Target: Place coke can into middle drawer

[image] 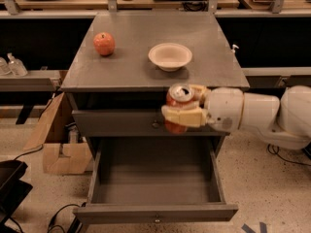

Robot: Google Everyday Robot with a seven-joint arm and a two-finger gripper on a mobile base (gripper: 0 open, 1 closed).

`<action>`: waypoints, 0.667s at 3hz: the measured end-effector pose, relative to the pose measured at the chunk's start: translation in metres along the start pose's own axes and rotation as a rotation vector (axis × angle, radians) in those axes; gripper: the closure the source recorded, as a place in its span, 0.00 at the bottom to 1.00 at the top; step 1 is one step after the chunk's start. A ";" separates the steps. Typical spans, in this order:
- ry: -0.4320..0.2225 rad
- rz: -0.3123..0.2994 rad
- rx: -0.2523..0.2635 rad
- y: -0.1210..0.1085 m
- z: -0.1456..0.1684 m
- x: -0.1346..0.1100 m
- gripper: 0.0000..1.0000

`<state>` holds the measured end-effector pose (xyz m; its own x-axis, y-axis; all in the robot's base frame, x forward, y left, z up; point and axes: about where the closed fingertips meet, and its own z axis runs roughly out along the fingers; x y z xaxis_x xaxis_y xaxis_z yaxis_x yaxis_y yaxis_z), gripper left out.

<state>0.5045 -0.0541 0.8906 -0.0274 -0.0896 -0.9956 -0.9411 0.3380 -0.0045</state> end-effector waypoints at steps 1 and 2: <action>0.043 0.037 -0.033 0.018 0.007 0.032 1.00; 0.043 0.037 -0.033 0.018 0.007 0.032 1.00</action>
Offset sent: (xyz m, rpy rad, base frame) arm -0.0153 0.0096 -0.0322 -0.0276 0.0522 0.0290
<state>0.4892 -0.0444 0.8584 -0.0762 -0.1185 -0.9900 -0.9497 0.3110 0.0358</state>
